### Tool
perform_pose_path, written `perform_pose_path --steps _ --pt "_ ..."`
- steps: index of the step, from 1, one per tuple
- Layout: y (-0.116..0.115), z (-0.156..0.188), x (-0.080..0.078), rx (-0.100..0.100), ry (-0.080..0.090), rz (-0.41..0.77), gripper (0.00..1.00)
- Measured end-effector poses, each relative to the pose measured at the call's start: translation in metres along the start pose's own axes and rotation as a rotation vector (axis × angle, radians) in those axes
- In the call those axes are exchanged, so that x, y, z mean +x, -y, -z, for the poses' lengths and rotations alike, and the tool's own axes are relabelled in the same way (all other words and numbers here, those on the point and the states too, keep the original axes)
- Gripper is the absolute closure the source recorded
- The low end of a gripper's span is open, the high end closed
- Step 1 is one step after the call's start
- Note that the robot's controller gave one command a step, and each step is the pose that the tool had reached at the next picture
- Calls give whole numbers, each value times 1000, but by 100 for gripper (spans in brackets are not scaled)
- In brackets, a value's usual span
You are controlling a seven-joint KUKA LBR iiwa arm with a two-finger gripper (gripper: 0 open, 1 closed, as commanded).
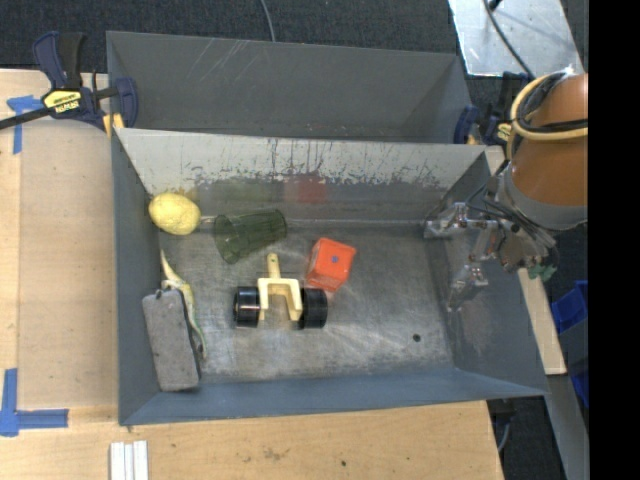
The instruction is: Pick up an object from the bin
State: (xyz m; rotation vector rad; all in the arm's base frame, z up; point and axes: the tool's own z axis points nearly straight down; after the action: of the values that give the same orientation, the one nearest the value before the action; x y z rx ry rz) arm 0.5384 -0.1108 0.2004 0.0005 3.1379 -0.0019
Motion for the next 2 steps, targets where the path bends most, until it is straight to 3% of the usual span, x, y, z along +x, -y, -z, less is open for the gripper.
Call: perform_pose_path --steps 1,2 --pt "2 -9 16 -1 0 53 0" --pt "-41 -11 11 1 -1 151 0"
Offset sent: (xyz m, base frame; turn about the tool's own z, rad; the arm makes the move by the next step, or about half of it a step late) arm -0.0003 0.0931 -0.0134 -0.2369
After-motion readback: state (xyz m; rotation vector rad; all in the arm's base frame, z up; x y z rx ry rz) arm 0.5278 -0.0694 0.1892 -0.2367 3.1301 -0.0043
